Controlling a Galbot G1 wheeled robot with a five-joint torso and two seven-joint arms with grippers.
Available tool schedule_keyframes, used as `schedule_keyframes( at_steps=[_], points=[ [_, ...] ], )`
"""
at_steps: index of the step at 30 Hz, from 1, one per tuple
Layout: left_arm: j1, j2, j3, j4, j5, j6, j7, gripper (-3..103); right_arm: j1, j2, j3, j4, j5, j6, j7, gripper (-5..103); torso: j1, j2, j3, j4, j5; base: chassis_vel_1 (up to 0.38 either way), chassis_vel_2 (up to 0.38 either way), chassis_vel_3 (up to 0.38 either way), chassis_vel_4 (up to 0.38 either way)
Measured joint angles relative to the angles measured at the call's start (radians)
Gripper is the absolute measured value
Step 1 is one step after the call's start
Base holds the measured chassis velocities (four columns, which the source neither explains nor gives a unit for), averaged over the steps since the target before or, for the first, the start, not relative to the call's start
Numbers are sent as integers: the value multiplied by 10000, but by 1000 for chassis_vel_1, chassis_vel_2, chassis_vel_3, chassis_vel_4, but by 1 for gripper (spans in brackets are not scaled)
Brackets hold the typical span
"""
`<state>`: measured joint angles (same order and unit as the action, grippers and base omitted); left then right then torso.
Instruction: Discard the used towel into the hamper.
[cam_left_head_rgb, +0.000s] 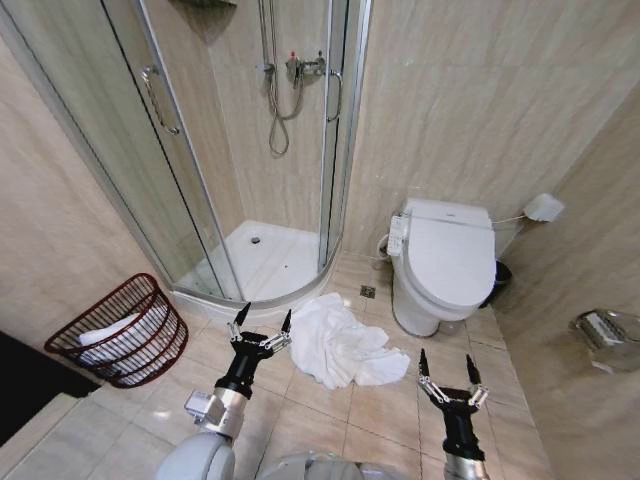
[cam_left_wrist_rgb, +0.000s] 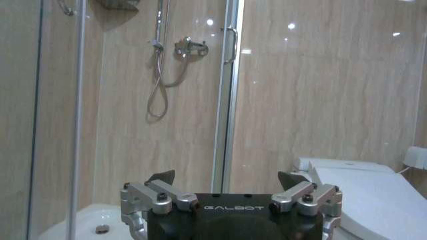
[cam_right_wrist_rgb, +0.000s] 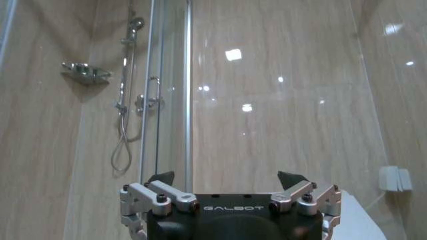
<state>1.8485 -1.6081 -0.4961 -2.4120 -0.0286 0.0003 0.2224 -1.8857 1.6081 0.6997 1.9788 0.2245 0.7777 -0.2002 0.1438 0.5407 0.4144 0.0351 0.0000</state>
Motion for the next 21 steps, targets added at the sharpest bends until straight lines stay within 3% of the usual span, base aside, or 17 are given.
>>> schedule_keyframes(
  at_steps=[7, 12, 21],
  points=[
    [0, 0, 0, 0, 0, 0, 0, 100, 36, 0, 23, 35, 57, 277, 44, 100, -120, -317, -195, 0, 0, 0, 0, 0, 0],
    [0, 0, 0, 0, 0, 0, 0, 100, 84, 0, 20, 35, 607, 447, -524, 100, -206, -528, -322, 0, 0, 0, 0, 0, 0],
    [0, 0, 0, 0, 0, 0, 0, 100, 133, 0, 74, 36, 804, 466, -821, 100, -328, -868, -540, 0, 0, 0, 0, 0, 0]
  ],
)
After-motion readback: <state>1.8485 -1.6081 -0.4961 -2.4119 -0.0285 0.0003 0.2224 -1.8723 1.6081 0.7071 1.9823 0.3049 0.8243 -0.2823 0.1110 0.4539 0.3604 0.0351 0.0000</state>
